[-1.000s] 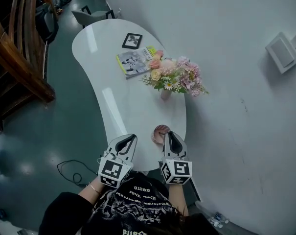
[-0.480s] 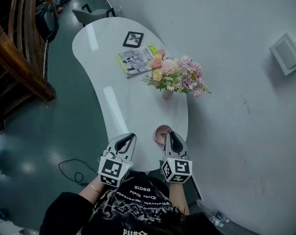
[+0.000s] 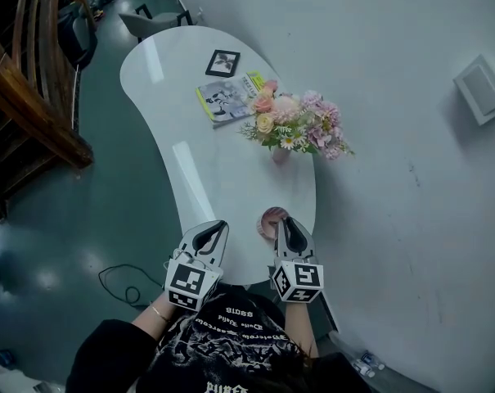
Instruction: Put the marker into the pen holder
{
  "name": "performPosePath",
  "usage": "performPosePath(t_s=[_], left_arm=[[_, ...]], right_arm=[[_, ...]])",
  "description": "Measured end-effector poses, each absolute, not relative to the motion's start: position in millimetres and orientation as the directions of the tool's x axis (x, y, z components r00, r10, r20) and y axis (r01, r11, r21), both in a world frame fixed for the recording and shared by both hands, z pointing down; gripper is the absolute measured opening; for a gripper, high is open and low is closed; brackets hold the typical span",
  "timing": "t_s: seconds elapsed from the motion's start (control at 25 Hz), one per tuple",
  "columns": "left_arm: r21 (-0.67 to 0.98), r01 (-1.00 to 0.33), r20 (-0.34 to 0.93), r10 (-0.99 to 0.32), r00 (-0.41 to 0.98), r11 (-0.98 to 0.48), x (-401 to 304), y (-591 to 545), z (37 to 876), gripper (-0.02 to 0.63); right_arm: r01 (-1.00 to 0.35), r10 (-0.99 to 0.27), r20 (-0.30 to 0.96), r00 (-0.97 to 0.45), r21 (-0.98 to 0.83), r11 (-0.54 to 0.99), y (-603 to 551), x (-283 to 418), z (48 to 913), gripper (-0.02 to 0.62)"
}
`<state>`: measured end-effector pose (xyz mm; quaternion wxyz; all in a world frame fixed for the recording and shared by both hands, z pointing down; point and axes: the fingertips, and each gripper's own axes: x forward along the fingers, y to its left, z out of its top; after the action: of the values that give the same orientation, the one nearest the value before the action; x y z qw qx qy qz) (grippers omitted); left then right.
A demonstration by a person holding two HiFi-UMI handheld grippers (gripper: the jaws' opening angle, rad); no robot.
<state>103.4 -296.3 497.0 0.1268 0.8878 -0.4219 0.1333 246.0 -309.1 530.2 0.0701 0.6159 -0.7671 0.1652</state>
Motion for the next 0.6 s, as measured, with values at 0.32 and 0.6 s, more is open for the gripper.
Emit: performPosePath(t_s=[0.32, 0.6], left_arm=[[0.112, -0.782, 0.345, -0.714, 0.609, -0.613, 102, -291, 499, 0.026], [0.114, -0.777, 0.336, -0.712, 0.617, -0.62, 104, -285, 498, 0.026]], right_arm=[[-0.963, -0.915, 0.308, -0.261, -0.15, 0.225, -306, 238, 524, 0.166], [-0.968, -0.931, 0.267, -0.247, -0.119, 0.223, -298, 239, 504, 0.181]])
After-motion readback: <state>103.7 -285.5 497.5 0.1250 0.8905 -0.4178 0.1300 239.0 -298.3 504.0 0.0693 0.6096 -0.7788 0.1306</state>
